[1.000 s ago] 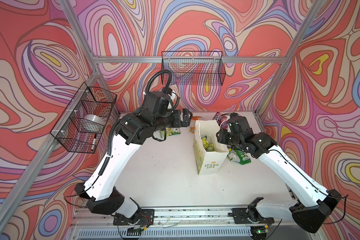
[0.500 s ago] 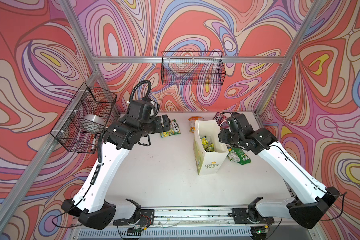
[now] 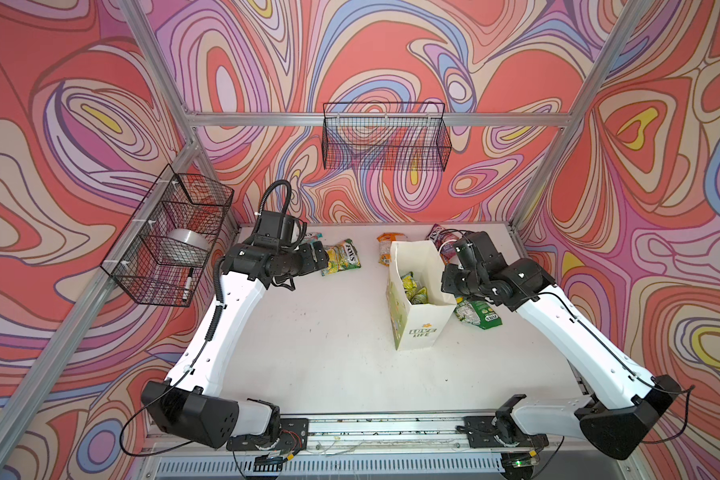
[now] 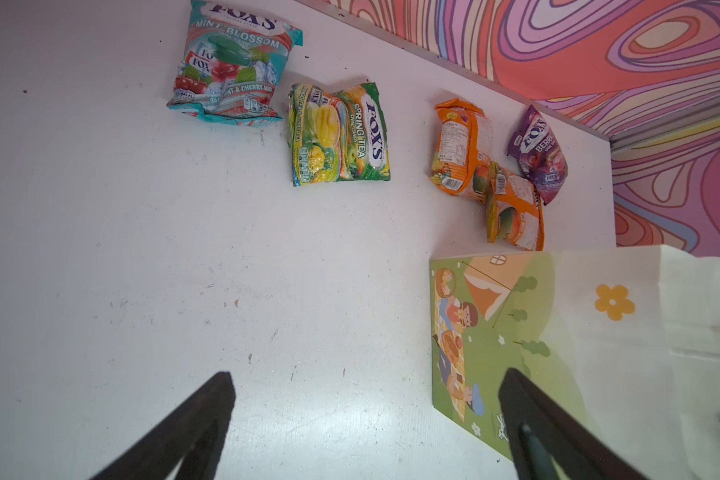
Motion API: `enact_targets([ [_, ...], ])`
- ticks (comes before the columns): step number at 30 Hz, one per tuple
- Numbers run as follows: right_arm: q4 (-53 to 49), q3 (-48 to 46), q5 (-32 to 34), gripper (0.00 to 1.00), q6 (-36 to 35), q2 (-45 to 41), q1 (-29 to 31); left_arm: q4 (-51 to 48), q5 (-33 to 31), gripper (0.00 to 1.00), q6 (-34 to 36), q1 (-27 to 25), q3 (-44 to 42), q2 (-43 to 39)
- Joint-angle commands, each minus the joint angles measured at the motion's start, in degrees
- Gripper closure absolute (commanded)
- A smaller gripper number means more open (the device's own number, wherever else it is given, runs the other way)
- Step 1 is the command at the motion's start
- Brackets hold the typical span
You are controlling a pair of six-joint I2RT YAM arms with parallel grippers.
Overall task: Place the snacks into the paper bag
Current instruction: 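Withdraw the left gripper from the bag toward the teal Mint Blossom packet, then lower the left gripper and grasp the teal Mint Blossom packet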
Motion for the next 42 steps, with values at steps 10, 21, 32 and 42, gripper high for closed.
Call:
enact_targets([
  [10, 1.37, -1.7, -1.72, 1.0, 0.06, -1.3, 0.39, 7.15, -10.78, 0.0, 8.75, 4.05, 9.55, 28.12],
  [21, 2.45, -2.08, -2.86, 1.0, 0.4, -2.44, 0.39, 3.83, -18.04, 0.0, 17.95, 6.67, 39.12, 55.32],
  [32, 1.84, -1.2, -3.07, 1.0, 1.15, -1.9, 0.42, 2.79, -16.77, 0.0, 16.88, 8.83, 52.87, 68.09],
  [42, 2.72, -1.9, -3.56, 1.0, 1.69, -2.9, 0.39, -0.86, -16.76, 0.21, 14.88, 9.5, 55.95, 70.73],
])
